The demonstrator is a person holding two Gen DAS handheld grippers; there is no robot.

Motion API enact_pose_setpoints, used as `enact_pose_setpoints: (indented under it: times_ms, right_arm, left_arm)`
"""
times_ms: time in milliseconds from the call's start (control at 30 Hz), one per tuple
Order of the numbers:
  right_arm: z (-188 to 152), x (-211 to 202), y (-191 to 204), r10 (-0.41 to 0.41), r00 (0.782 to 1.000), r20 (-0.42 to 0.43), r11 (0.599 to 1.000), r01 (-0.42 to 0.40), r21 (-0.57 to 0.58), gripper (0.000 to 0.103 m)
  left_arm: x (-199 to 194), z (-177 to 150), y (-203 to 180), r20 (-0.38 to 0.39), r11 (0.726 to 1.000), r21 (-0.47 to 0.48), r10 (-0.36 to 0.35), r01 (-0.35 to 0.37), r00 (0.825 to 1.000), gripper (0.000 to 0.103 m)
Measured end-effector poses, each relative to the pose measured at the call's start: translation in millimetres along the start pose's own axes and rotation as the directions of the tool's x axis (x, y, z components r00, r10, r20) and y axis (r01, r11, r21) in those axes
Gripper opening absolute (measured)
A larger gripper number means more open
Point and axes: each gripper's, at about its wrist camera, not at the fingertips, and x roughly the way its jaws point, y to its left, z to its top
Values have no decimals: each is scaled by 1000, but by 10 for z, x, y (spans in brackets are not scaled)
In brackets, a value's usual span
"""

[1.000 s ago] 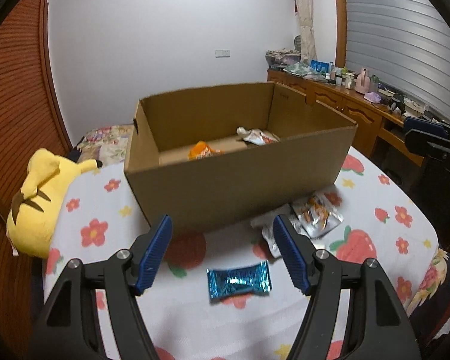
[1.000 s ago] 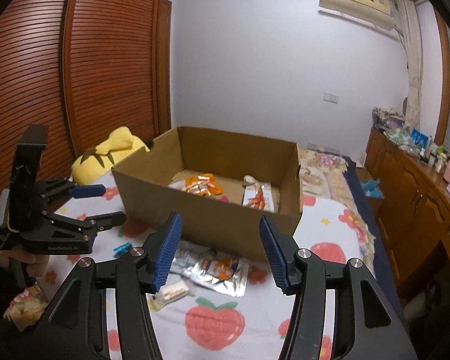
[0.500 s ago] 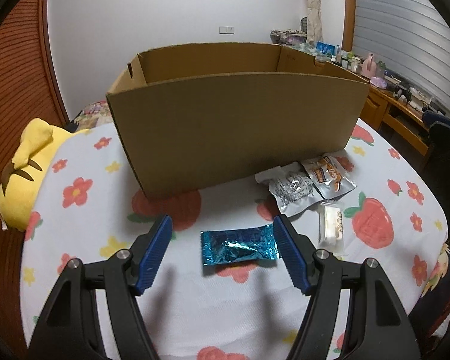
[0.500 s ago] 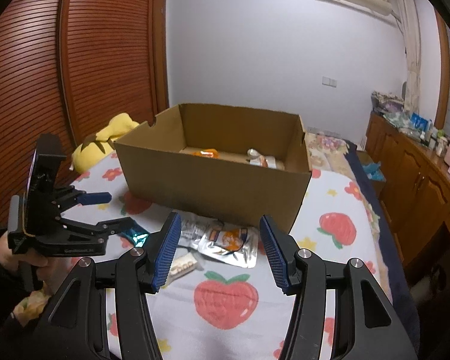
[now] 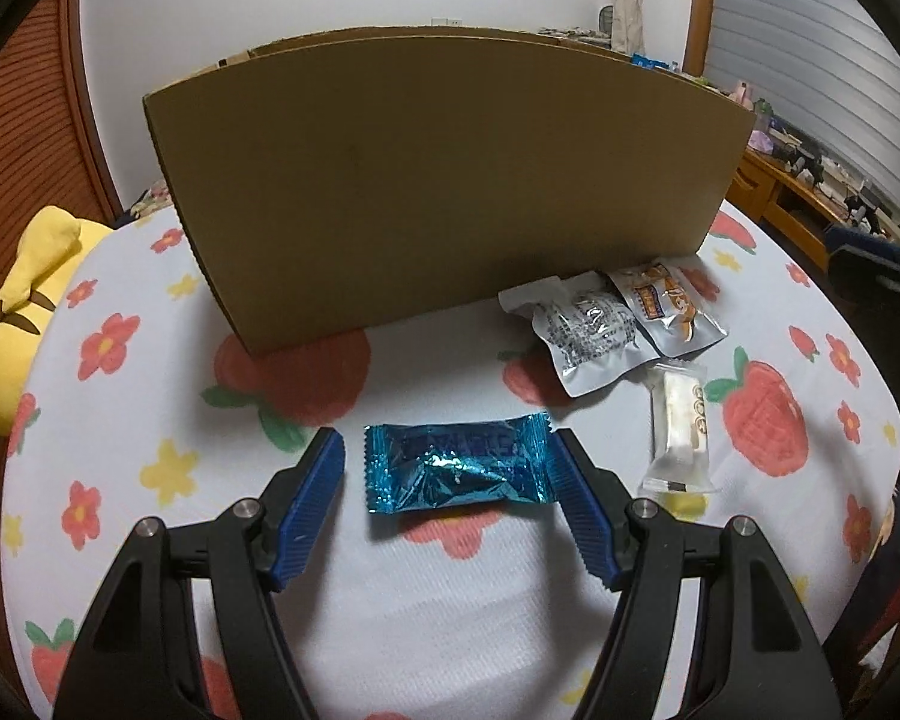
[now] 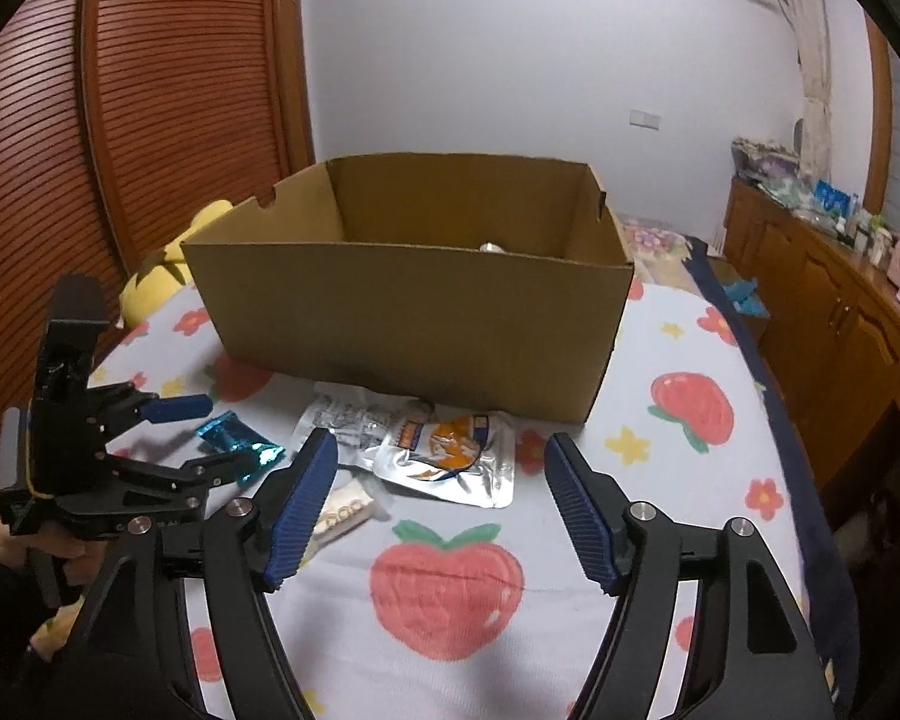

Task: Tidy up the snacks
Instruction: 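Lower the left tool onto the blue candy and close on it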

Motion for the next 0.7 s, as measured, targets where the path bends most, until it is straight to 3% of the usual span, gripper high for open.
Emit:
enact_pose_setpoints:
  times_ms: [333, 700]
  right_arm:
    - [3, 406, -111, -24, 998, -56, 1000, 25, 16, 76]
    - [14, 876, -190, 33, 990, -137, 996, -22, 81, 76]
  left_arm:
    - [81, 17, 23, -27, 1000, -7, -4, 4, 1000, 70]
    - [93, 27, -5, -28, 1000, 0, 6, -6, 1000, 70]
